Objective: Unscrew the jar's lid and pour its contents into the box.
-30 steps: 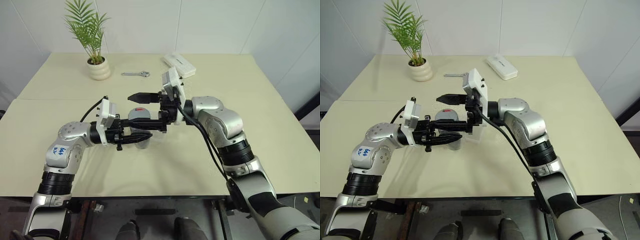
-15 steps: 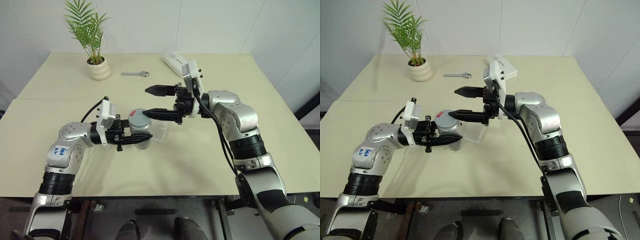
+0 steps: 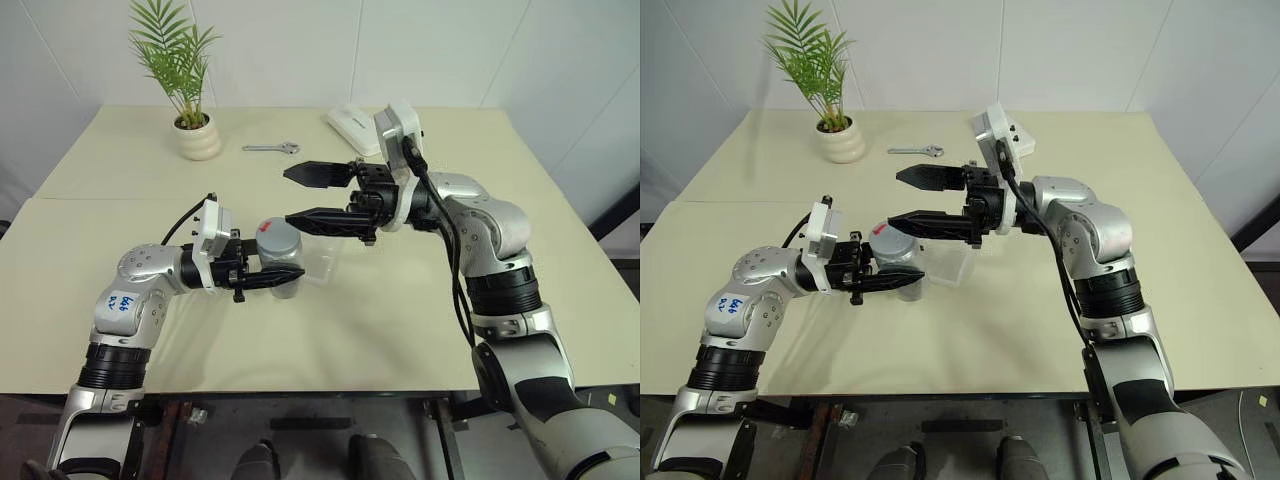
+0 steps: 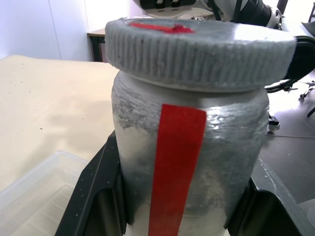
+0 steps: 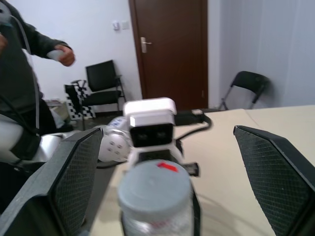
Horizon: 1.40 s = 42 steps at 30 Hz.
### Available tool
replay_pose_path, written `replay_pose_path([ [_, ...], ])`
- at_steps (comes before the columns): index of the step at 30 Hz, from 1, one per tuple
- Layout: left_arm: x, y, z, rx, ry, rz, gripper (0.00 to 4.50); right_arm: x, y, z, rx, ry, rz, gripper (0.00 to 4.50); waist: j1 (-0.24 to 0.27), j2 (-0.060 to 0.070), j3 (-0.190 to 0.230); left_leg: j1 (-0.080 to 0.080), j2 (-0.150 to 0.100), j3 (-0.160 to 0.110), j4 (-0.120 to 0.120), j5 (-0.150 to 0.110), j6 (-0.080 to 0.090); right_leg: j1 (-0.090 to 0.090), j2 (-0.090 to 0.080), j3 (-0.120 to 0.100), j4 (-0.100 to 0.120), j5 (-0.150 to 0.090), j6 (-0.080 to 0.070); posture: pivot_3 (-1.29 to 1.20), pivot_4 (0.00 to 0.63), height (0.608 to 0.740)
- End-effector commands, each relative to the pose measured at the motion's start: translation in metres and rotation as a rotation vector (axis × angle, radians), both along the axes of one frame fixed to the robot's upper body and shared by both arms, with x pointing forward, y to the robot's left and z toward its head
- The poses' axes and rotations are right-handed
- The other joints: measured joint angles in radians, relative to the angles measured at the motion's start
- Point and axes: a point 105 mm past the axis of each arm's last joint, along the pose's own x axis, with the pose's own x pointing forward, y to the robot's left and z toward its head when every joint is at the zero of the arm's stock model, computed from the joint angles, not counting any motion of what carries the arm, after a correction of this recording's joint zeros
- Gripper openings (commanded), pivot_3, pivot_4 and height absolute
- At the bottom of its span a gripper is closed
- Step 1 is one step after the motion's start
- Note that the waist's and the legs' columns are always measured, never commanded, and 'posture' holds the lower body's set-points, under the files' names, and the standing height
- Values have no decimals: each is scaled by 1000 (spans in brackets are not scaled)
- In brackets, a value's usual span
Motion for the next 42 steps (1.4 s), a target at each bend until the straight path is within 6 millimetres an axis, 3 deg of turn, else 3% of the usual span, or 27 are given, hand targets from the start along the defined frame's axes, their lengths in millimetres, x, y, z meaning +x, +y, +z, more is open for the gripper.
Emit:
replay_pose_path([
  [1, -4, 1, 7, -8, -43, -12, 1927, -9, 15, 2, -41, -83, -13, 4472, -1, 0, 0, 0, 0, 0, 0, 0, 0, 0, 0, 0, 0, 0, 0, 0, 150, 740],
  [10, -5, -2, 7, -8, -39, -20, 1927, -12, 34, -15, -95, -113, -34, 4472, 1, 0, 0, 0, 0, 0, 0, 0, 0, 0, 0, 0, 0, 0, 0, 0, 150, 740],
  [26, -6, -3, 7, -6, -39, -25, 1927, -8, 32, -24, -112, -110, -54, 4472, -1, 0, 0, 0, 0, 0, 0, 0, 0, 0, 0, 0, 0, 0, 0, 0, 150, 740],
  [29, -6, -3, 8, -7, -39, -25, 1927, -8, 32, -24, -109, -109, -55, 3858, 0, 0, 0, 0, 0, 0, 0, 0, 0, 0, 0, 0, 0, 0, 0, 0, 150, 740],
  [33, -6, -3, 8, -7, -38, -23, 1927, -11, 32, -19, -76, -109, -38, 2567, 0, 0, 0, 0, 0, 0, 0, 0, 0, 0, 0, 0, 0, 0, 0, 0, 150, 740],
  [36, -6, -2, 7, -5, -38, -22, 1927, -14, 32, -6, -6, -66, -26, 2563, -1, 0, 0, 0, 0, 0, 0, 0, 0, 0, 0, 0, 0, 0, 0, 0, 150, 740],
  [42, -7, 0, 5, 2, -34, -15, 1927, -23, 17, 32, 211, 208, 75, 2563, 1, 0, 0, 0, 0, 0, 0, 0, 0, 0, 0, 0, 1, 0, 0, 0, 150, 740],
])
